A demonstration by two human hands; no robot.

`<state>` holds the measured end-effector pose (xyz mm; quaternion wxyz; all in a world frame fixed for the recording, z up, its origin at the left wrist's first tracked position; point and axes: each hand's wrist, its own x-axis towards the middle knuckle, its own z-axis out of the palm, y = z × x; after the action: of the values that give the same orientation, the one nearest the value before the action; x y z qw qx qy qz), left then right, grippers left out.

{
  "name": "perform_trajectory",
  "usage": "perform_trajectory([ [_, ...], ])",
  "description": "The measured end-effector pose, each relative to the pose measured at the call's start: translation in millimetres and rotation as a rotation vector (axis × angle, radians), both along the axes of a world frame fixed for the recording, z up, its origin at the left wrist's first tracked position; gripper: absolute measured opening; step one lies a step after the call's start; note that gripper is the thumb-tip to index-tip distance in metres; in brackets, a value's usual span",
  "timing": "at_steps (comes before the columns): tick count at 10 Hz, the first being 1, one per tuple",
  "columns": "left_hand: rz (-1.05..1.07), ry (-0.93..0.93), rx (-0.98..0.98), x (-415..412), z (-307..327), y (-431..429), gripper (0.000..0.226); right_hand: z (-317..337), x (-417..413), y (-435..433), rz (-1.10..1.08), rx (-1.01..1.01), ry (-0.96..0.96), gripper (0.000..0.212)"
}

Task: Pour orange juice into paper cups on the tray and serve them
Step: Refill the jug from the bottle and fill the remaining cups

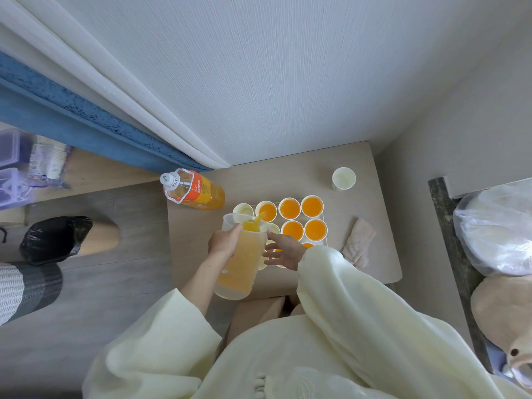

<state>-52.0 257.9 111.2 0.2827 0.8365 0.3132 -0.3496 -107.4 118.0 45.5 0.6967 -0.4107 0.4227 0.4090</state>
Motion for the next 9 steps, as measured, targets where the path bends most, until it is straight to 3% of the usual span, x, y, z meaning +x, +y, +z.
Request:
perform_trajectory([
  [9,0.011,0.013,0.004,1.3,0.9,-0.2,0.043,-5.1,-0.5,0.7,-0.031,0.003,0.005,0.049],
])
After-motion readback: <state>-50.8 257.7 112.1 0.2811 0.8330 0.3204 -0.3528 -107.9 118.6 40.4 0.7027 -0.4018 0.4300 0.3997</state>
